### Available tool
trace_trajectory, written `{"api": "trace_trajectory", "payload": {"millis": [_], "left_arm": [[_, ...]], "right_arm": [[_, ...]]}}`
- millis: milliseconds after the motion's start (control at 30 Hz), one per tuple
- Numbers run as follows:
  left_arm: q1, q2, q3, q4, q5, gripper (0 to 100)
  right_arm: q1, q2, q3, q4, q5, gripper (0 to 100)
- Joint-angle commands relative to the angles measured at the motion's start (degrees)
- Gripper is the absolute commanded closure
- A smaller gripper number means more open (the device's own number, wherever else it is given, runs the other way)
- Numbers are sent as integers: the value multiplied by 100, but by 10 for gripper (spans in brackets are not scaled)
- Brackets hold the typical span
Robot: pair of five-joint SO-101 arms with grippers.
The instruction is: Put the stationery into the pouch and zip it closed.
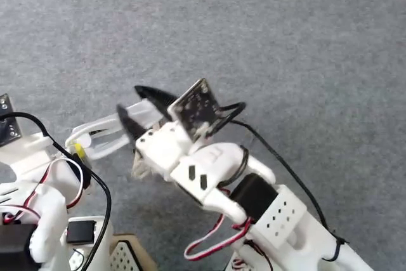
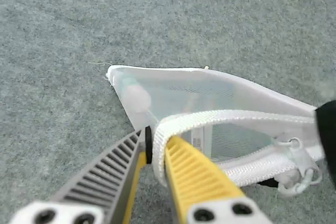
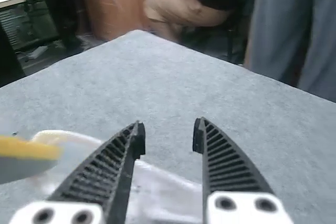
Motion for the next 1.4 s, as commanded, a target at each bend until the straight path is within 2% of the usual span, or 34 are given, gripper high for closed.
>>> {"api": "trace_trajectory", "payload": {"millis": [0,167,233,333,533,667,867,1100,1367], "left_arm": [[-22,-9,-101,-9,-26,971],[-48,-9,-207,-9,-18,971],[-295,-9,-215,-9,-9,971],[-848,-9,-215,-9,-9,971],[-1701,-9,-215,-9,-9,972],[-1877,-9,-215,-9,-9,972],[-1868,-9,-224,-9,-9,972],[-1868,-9,-224,-9,-9,972],[-1868,-9,-224,-9,-9,972]], "right_arm": [[765,-119,-470,70,9,846],[1556,-435,-453,1556,0,845],[1644,-470,-444,2180,-79,843],[1653,-400,-356,2681,-624,843],[1538,637,180,2400,-1046,843],[1204,1842,-13,2013,-1108,844],[870,3943,-1402,1811,-1468,843],[862,6413,-3354,1846,-1459,846],[853,7855,-4549,1855,-1459,846]]}}
